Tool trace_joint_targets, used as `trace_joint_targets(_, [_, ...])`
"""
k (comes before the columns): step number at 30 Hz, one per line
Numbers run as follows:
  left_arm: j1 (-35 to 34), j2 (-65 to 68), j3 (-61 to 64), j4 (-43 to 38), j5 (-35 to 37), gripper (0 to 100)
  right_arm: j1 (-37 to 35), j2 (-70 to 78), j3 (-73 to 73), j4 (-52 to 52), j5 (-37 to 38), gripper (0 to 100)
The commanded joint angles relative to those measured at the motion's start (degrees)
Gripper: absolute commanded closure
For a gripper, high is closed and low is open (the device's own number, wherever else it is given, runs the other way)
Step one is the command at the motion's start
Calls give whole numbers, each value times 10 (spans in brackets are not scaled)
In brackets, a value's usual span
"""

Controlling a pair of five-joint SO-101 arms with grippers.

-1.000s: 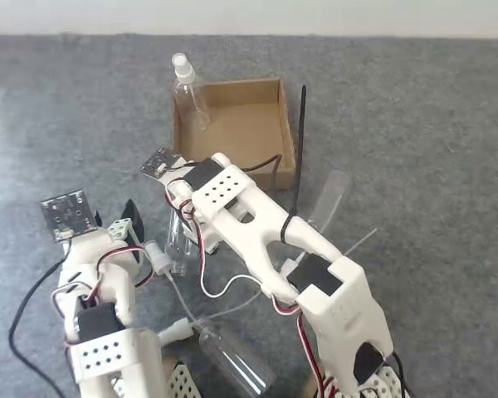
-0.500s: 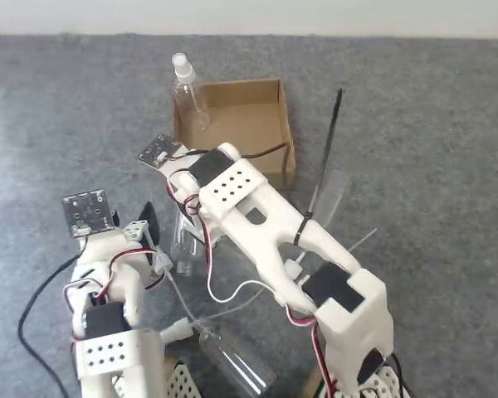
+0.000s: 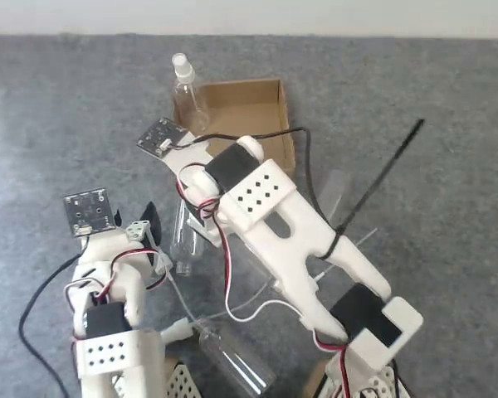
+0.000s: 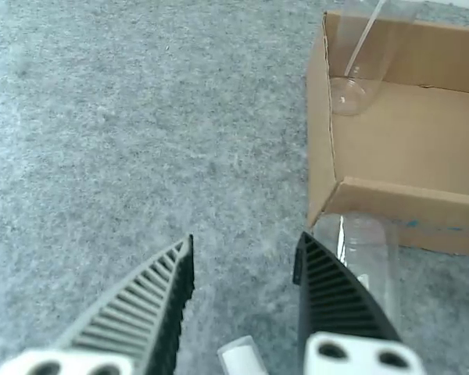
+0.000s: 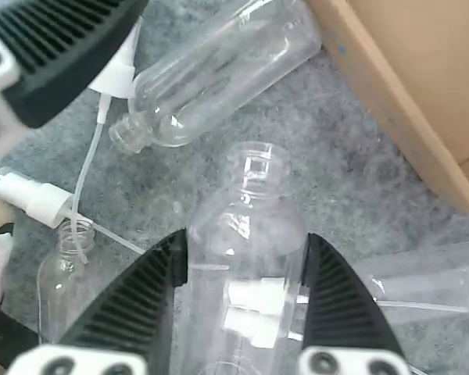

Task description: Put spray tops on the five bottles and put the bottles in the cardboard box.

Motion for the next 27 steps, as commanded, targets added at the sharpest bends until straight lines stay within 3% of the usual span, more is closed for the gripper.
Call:
trace_joint_targets(1, [3,-7,0,-14,-4,797,8,-66,-6,23,0,904])
trace_joint_targets(10, [1,-7,0,-14,-4,797,11,-176,-5,75,0,904])
trace_joint_targets(19, [1,-7,0,-14,-4,797,94,-270,44,71,0,904])
trace_joint_targets(27, [1,-7,0,-14,-4,797,102,-323,85,69,-1,904])
